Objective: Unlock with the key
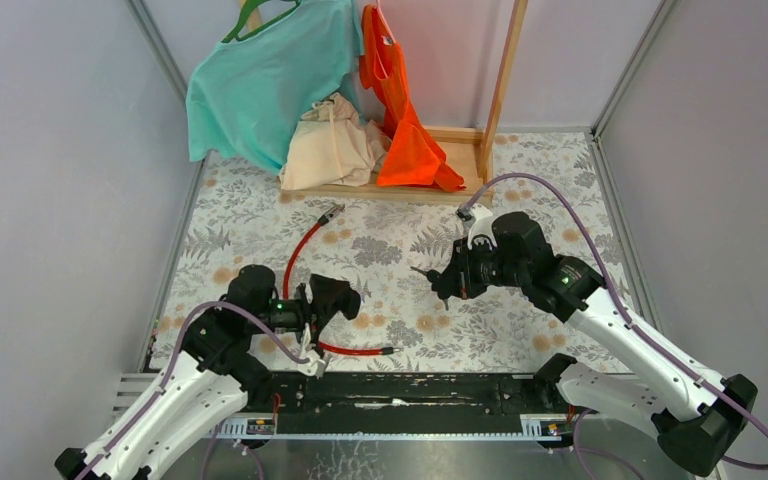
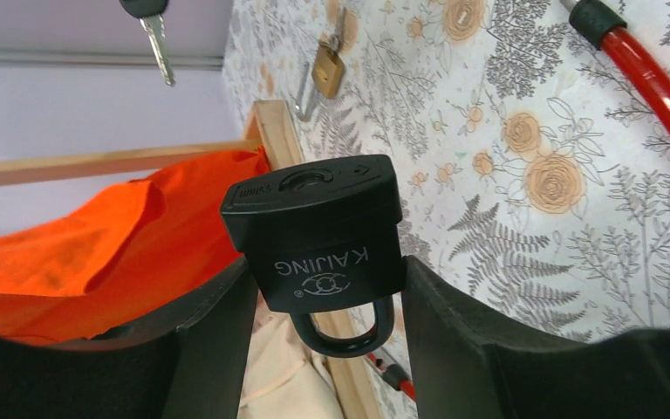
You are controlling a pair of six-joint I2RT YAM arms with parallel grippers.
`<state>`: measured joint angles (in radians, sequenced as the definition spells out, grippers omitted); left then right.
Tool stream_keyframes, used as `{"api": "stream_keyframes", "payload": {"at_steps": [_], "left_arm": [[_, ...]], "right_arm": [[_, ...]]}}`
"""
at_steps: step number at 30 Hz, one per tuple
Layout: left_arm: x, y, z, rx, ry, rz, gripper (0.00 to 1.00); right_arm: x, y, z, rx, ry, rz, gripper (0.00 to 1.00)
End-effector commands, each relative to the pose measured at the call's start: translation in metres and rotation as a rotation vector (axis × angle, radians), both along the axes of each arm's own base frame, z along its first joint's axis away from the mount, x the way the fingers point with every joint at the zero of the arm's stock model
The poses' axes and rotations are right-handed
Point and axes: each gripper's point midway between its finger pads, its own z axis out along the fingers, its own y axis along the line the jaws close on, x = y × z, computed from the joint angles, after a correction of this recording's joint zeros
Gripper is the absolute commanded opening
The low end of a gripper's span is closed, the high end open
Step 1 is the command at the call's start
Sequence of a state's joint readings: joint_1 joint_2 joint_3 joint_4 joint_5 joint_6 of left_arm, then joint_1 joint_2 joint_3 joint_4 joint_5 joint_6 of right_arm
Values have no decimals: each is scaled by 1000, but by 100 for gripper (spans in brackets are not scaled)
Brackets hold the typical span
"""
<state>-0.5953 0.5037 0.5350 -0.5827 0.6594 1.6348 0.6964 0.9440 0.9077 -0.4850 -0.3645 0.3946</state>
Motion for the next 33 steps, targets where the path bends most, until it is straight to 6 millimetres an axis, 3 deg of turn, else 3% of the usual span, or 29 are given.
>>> {"api": "stream_keyframes", "payload": {"at_steps": [1, 6, 9, 11, 14, 18, 22, 27, 33], "left_arm": [[0, -18, 61, -138, -279, -120, 0], [13, -13, 45, -67, -136, -31, 0], [26, 1, 4, 117, 181, 143, 0], [44, 12, -12, 217, 365, 336, 0], [51, 32, -46, 425, 550, 507, 0], [47, 60, -77, 670, 550, 610, 0], [46, 77, -82, 841, 452, 682, 0], [46, 77, -85, 920, 479, 787, 0], [42, 69, -121, 972, 612, 911, 0]], "right_arm": [[3, 7, 32, 68, -83, 35, 0], [4, 7, 33, 69, -82, 31, 0], [7, 4, 34, 52, -87, 12, 0], [9, 1, 33, 33, -88, -6, 0], [10, -3, 33, 9, -85, -25, 0], [12, -7, 35, -11, -88, -45, 0], [13, -10, 35, -21, -86, -53, 0], [12, -9, 35, -15, -88, -50, 0], [10, -13, 35, -13, -93, -61, 0]]}}
